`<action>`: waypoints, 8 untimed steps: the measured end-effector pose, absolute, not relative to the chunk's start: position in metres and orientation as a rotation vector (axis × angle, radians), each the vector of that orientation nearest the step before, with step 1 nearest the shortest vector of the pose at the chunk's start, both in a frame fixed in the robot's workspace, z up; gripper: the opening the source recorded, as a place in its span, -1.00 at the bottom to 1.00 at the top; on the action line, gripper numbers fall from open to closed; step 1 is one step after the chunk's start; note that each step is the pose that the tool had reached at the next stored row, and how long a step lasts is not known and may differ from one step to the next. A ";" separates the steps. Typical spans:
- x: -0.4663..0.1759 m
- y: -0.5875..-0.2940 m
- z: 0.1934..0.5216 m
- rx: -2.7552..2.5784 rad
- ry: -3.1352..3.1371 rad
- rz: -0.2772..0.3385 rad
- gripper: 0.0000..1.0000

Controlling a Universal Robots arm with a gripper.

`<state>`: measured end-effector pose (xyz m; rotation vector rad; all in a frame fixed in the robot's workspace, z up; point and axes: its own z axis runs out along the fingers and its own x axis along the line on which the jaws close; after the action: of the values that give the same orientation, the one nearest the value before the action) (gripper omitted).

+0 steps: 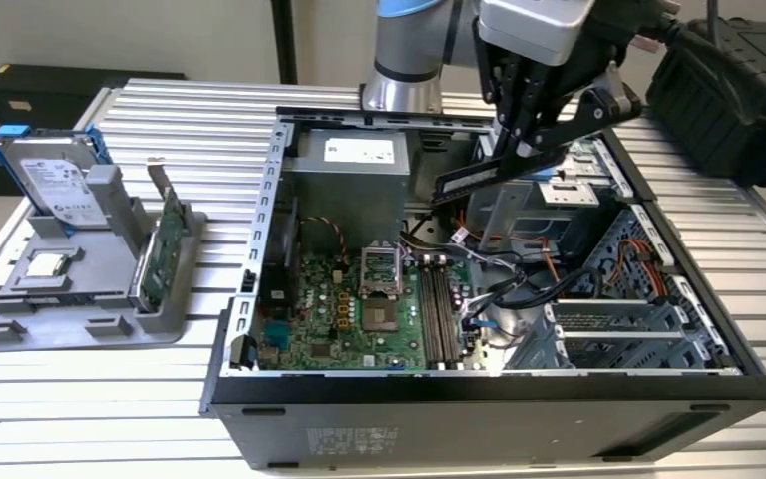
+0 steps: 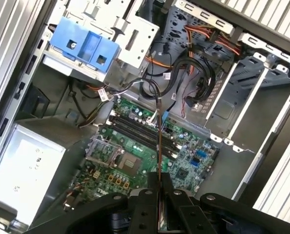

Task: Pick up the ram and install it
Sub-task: 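Insert the ram into the slot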

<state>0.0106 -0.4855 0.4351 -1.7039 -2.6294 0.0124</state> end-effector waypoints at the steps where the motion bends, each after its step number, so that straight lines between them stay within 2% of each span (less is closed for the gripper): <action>1: 0.011 -0.485 0.435 -1.724 -2.616 0.012 -1.00; 8: 0.011 -0.485 0.434 -1.870 -2.514 0.011 -1.00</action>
<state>0.0107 -0.4855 0.4345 -1.8696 -2.5136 0.0115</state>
